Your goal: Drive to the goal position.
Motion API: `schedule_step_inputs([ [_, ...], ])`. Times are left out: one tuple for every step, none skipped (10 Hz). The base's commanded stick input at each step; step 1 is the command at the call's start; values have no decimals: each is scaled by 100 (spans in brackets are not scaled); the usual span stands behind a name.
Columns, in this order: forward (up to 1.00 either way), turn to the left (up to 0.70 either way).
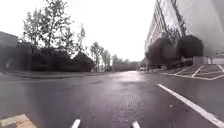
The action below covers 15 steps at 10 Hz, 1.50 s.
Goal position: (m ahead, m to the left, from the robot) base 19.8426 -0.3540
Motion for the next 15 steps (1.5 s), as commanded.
schedule_step_inputs([
  [45, -27],
  [45, -27],
  [45, -27],
  [45, -27],
  [45, -27],
  [45, -27],
  [45, -27],
  [45, -27],
  [45, -27],
  [45, -27],
  [45, -27],
  [45, -27],
  [45, -27],
  [45, -27],
  [58, -20],
])
